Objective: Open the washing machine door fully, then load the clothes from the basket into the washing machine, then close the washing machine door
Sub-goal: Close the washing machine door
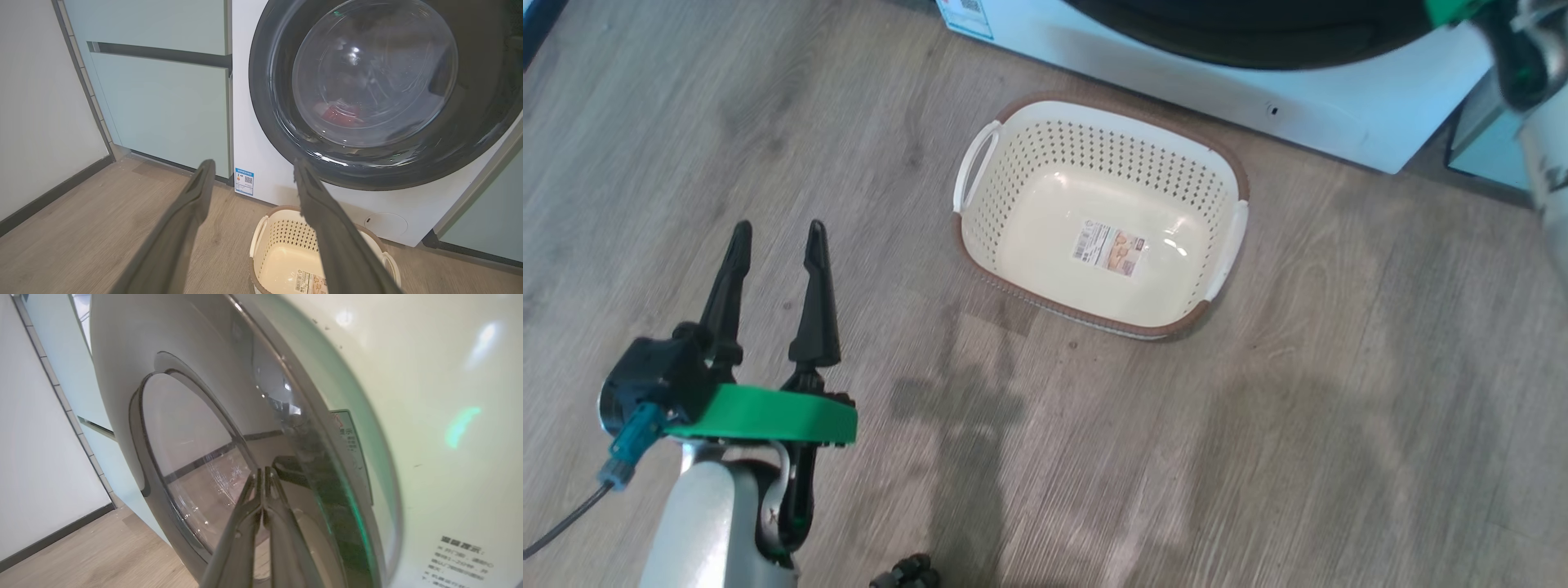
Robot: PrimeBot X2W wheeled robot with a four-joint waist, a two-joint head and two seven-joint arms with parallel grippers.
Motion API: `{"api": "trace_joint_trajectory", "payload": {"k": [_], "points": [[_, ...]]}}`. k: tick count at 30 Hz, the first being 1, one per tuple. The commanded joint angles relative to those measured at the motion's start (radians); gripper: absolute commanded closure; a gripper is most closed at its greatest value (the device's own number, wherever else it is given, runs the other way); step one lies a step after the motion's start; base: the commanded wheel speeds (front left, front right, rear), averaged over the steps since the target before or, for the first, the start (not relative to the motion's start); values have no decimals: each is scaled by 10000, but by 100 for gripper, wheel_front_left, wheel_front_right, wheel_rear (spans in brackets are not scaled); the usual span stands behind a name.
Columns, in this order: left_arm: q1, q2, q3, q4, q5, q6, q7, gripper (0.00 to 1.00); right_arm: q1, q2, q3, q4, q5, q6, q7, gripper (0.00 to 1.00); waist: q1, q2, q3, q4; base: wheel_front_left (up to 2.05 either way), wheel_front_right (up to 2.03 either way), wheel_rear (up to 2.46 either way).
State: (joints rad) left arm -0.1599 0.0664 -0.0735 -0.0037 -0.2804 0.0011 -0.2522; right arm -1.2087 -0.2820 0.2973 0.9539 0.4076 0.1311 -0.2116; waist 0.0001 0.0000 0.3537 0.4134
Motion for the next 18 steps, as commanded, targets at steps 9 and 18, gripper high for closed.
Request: {"api": "trace_joint_trajectory", "payload": {"k": [9,18], "points": [[-557,-86,375,-278,60,-220,-95,0,-1467,-303,-64,1029,-96,-4,-84,100,-1,0,334,319,0,0,0],[-719,-153,319,-164,70,-264,-95,0,-1809,-169,-79,1725,-220,-4,-350,100,-1,0,344,307,0,0,0]]}}
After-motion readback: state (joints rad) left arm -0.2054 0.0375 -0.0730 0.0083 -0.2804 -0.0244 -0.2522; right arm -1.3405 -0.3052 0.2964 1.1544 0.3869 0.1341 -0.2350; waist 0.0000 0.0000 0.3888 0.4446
